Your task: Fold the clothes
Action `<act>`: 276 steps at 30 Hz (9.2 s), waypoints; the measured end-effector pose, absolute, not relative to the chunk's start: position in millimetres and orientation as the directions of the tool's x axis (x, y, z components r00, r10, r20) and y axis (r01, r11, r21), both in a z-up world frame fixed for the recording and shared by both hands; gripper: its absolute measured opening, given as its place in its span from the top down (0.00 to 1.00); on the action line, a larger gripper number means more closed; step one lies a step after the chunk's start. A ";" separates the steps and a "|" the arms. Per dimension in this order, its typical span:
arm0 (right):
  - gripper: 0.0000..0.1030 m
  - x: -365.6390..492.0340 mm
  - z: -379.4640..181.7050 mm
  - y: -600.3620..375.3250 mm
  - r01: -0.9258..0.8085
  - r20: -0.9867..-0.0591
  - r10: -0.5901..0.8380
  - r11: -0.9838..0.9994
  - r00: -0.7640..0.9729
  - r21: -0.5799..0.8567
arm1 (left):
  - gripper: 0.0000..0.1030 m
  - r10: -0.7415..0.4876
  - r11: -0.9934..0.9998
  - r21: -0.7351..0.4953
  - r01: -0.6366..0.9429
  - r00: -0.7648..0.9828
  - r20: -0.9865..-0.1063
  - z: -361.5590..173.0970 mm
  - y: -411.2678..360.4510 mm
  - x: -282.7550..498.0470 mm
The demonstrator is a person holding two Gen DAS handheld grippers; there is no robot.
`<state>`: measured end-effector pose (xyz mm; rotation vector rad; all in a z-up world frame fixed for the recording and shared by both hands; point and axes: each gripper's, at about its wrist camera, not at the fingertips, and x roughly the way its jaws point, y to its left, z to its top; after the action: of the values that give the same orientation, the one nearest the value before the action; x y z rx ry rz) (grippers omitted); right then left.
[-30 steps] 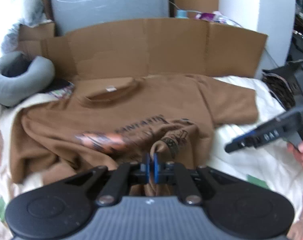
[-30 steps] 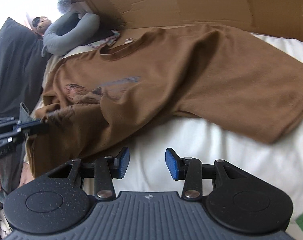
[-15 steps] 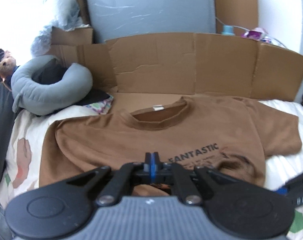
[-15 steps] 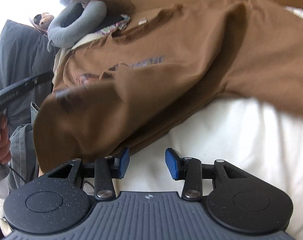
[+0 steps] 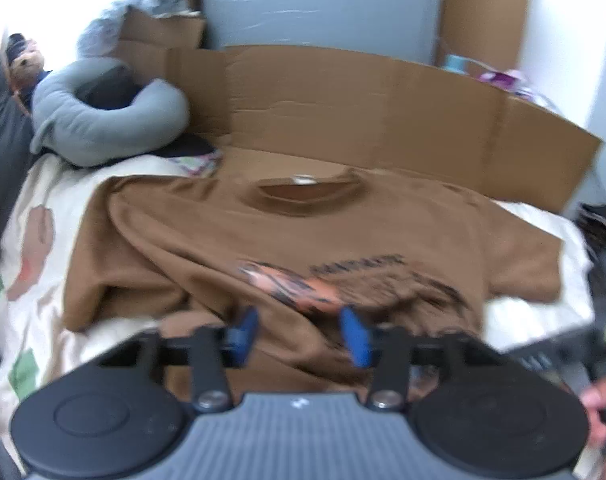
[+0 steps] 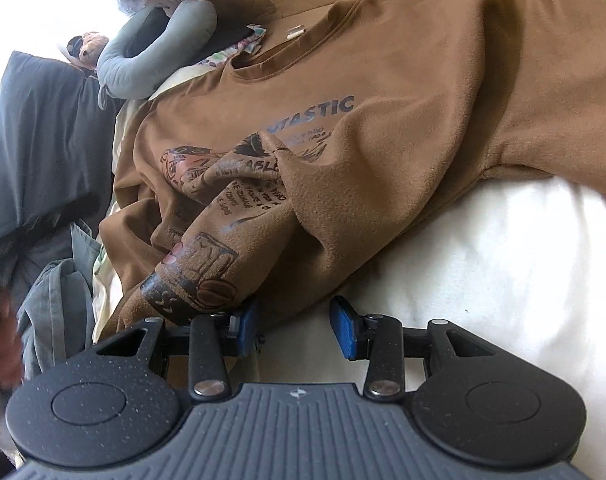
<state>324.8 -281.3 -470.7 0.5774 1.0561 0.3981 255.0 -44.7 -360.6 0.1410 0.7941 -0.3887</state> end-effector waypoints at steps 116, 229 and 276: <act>1.00 245.5 -434.8 -452.1 0.296 -0.777 0.383 0.767 0.500 0.569 | 0.57 -0.127 0.962 0.076 0.261 0.679 -0.724 -375.8 -6.9 207.3; 0.59 216.7 -406.9 -454.8 0.223 -0.763 0.356 0.813 0.539 0.538 | 0.63 0.082 0.990 0.128 0.062 0.489 -0.868 -331.2 134.8 116.2; 0.96 352.8 -444.3 -516.5 0.339 -0.760 -0.130 0.932 0.637 0.126 | 0.38 -0.064 0.983 0.028 0.181 0.488 -0.870 -427.3 51.4 243.2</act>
<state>352.8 -516.5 -444.3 0.2683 0.8399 -0.2715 243.2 51.4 -427.3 0.1216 1.0511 -0.1493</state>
